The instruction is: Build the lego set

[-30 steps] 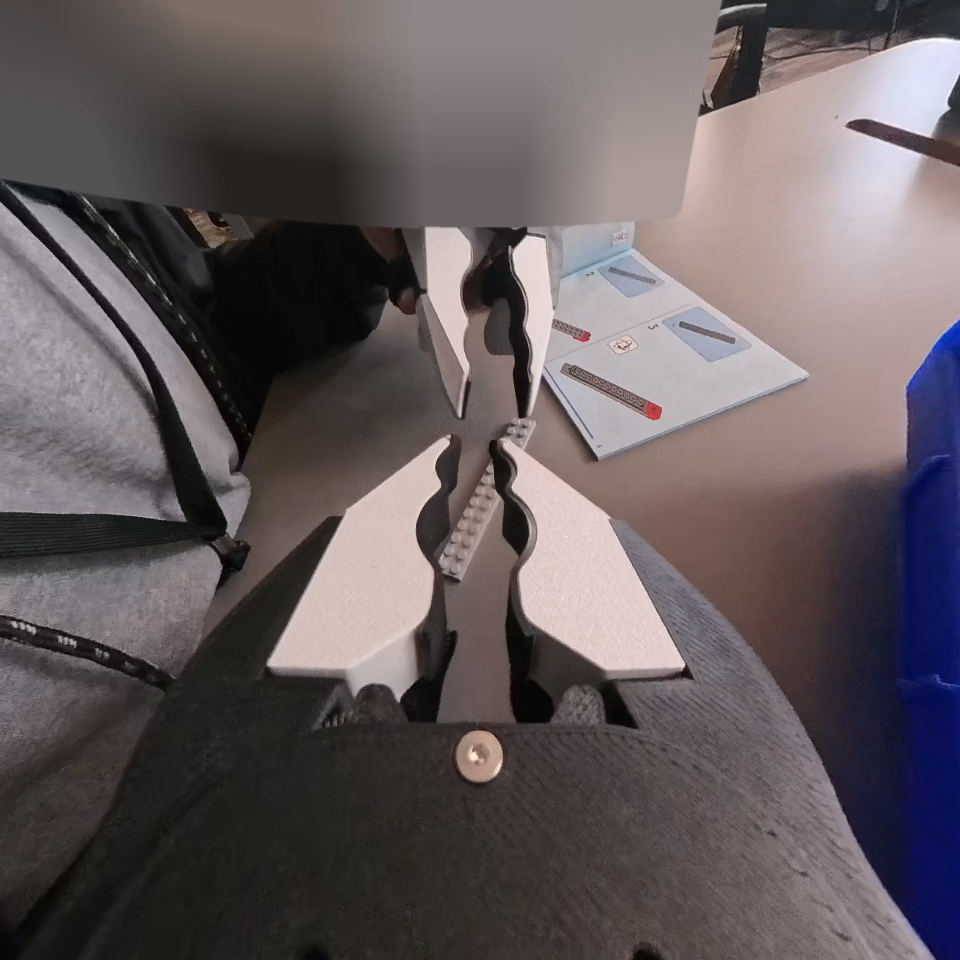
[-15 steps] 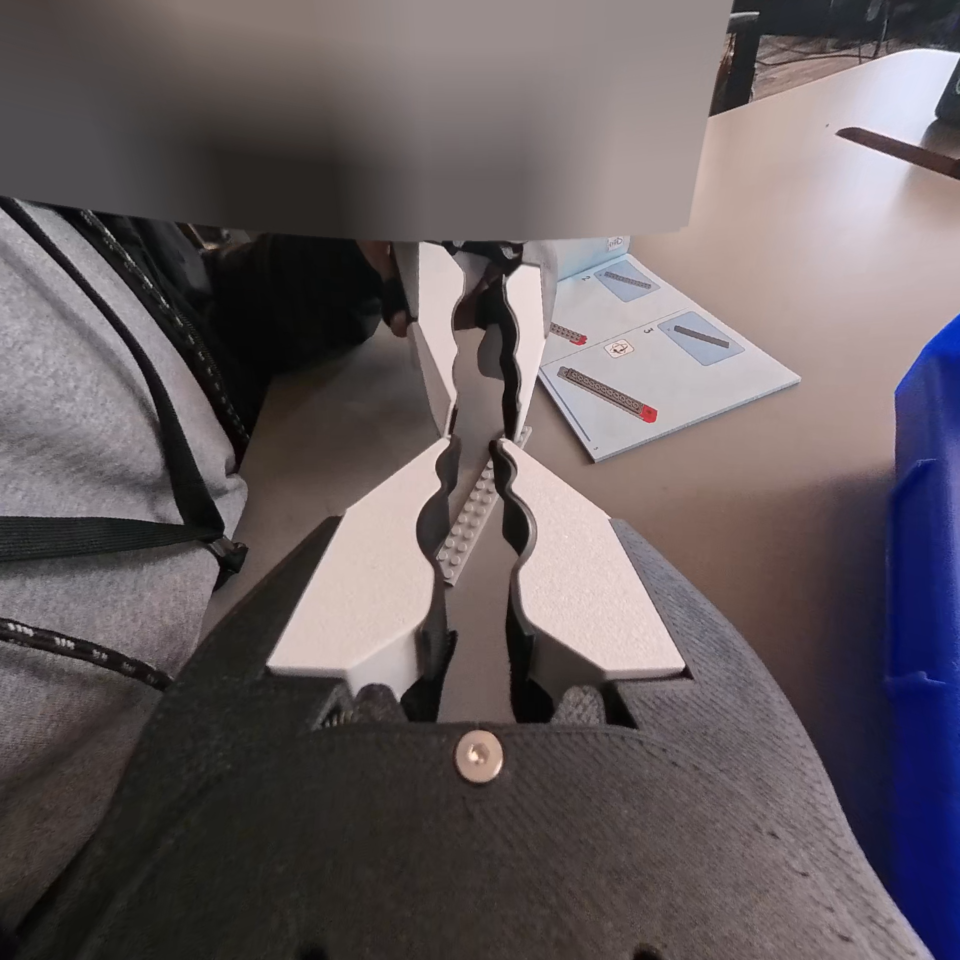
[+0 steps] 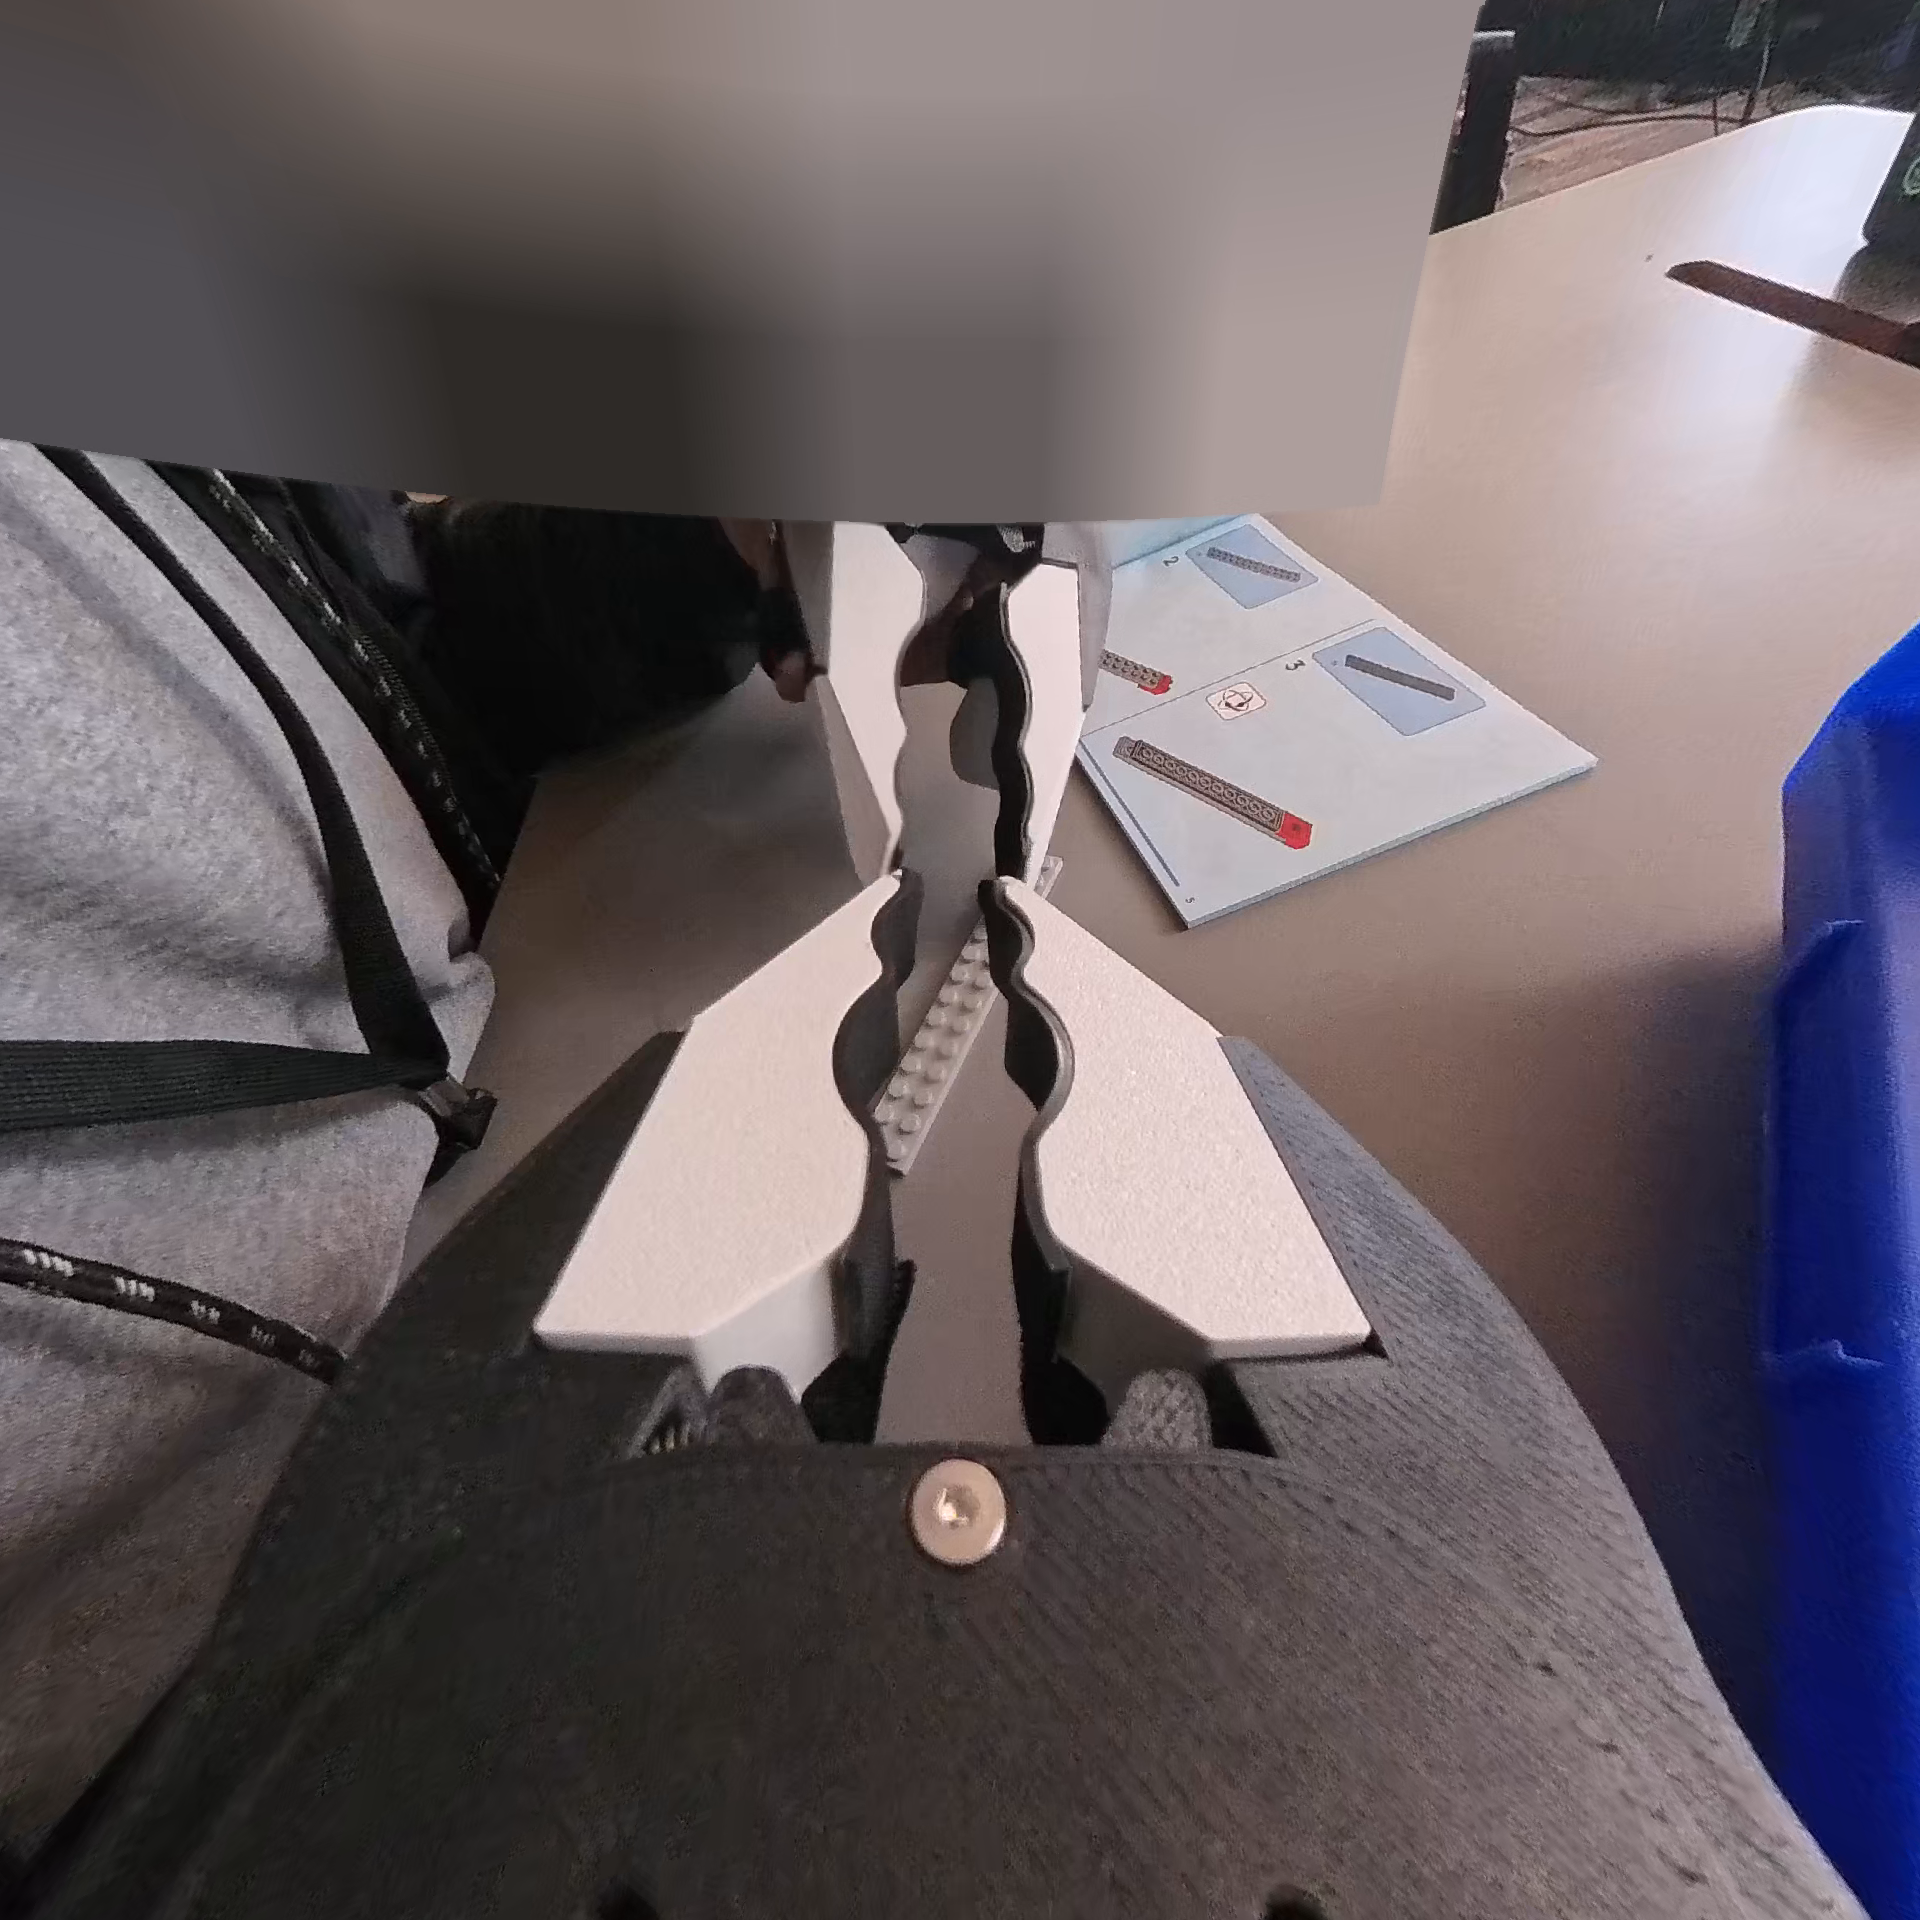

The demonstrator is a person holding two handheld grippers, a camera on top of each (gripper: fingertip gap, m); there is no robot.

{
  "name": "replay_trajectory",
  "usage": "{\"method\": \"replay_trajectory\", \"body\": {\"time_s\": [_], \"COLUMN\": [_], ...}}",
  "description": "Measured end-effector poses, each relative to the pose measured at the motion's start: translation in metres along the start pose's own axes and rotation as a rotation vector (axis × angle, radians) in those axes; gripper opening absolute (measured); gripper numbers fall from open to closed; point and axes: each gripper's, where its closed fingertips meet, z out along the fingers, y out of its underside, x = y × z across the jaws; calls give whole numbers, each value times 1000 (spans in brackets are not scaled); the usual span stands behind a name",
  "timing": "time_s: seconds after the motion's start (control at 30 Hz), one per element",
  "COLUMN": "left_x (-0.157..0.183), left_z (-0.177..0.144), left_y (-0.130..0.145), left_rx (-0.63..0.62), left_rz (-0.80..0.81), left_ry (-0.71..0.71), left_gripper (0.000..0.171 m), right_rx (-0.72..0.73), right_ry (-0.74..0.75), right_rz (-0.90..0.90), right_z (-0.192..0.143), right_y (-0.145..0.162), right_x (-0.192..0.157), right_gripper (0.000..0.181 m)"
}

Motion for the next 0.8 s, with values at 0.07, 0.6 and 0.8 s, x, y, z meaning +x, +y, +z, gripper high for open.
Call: {"method": "replay_trajectory", "body": {"time_s": [0.07, 0.6, 0.8], "left_x": [1, 12, 14], "left_z": [-1, 9, 12], "left_y": [-1, -5, -5], "left_rx": [5, 7, 0], "left_rz": [7, 19, 24], "left_ry": [0, 57, 63], "left_gripper": [41, 41, 42], "right_rx": [1, 3, 5], "right_ry": [-1, -3, -2], "right_rz": [0, -1, -3], "right_z": [0, 0, 0], "right_y": [0, -1, -2], "right_x": [0, -1, -1], "right_gripper": [15, 15, 16]}}
